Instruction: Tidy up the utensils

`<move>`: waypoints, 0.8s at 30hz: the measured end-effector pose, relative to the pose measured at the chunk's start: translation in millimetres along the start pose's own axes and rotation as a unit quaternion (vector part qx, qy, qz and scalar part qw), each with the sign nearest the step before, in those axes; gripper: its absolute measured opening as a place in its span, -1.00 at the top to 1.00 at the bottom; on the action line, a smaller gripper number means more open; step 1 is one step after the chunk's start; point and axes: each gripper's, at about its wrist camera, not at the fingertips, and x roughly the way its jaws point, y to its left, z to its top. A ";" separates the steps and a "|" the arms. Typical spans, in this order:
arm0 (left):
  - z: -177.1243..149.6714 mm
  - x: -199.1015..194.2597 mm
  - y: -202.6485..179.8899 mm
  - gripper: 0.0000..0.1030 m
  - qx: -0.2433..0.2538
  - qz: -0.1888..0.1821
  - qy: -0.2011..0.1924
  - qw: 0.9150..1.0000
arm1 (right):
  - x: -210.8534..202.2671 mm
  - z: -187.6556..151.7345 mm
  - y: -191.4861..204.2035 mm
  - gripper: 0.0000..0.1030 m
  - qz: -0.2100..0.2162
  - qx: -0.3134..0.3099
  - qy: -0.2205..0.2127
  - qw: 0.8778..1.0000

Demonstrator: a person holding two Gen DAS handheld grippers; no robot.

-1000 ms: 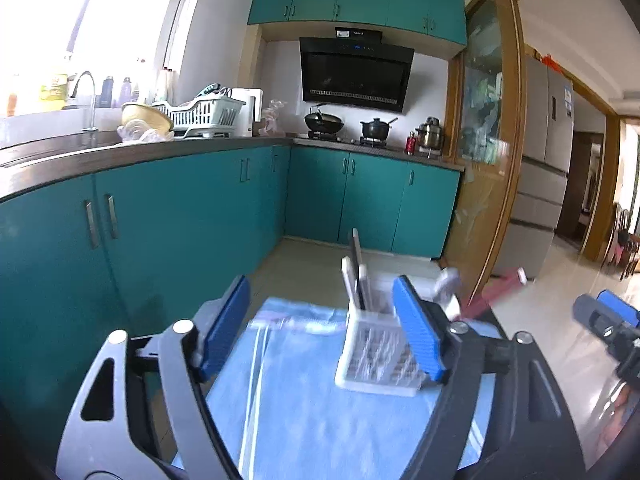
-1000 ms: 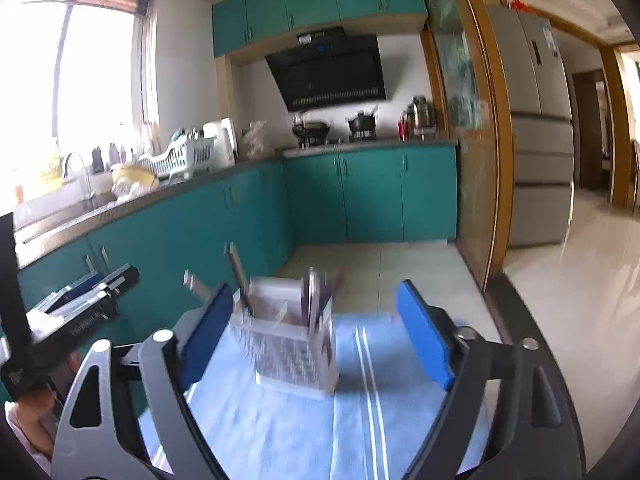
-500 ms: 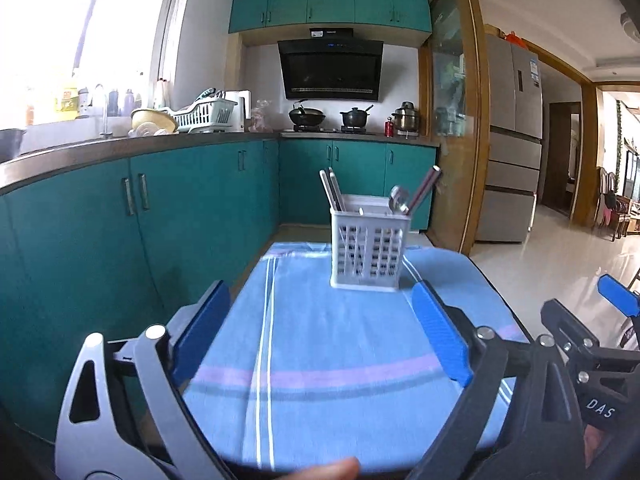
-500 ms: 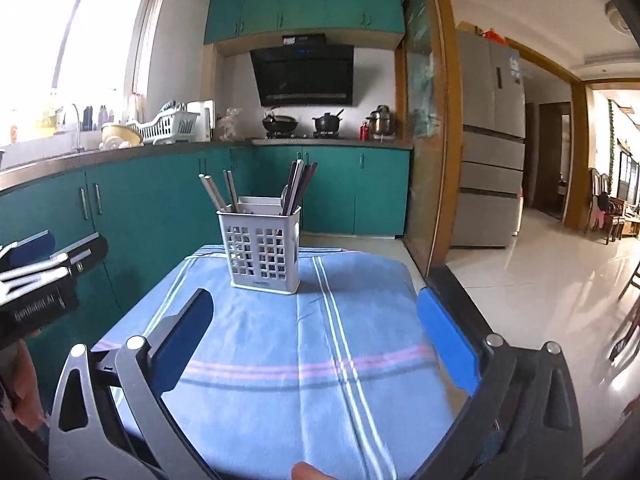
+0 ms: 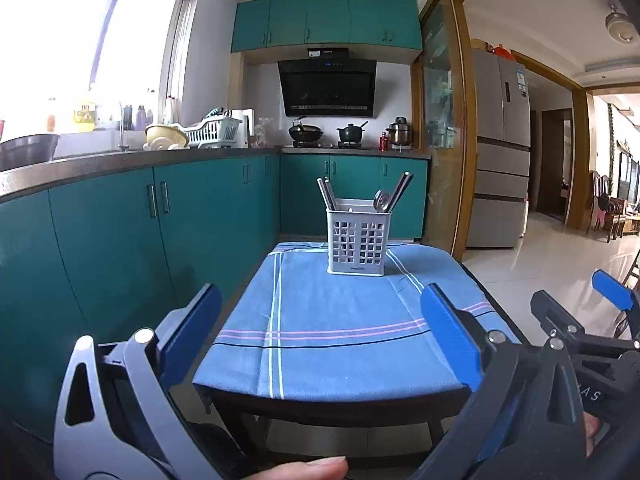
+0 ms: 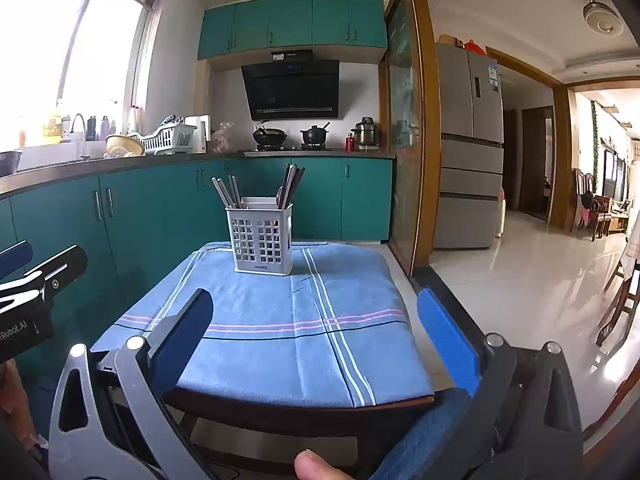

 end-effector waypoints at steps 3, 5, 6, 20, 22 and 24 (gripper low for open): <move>0.4 -5.4 -3.1 -0.92 0.005 -0.002 -0.003 1.000 | -7.4 -2.1 0.7 -0.94 -0.003 -0.005 -0.008 1.000; 0.0 -9.2 -3.7 -0.92 0.005 -0.003 -0.004 1.000 | -10.3 -1.8 1.1 -0.94 -0.003 -0.005 -0.013 1.000; 0.6 -8.9 -3.2 -0.92 0.004 -0.002 -0.005 1.000 | -12.2 -1.8 0.9 -0.94 -0.003 -0.006 -0.014 1.000; 3.1 -4.5 -5.4 -0.92 0.003 0.001 -0.001 1.000 | -7.5 -3.5 -0.5 -0.94 0.003 -0.006 -0.005 1.000; 3.2 -3.8 -6.1 -0.92 0.003 0.000 -0.001 1.000 | -7.3 -3.2 -0.3 -0.94 0.003 -0.007 -0.004 1.000; 3.1 -3.0 -6.9 -0.92 0.005 0.000 0.000 1.000 | -7.1 -3.2 -1.2 -0.94 0.003 -0.007 -0.003 1.000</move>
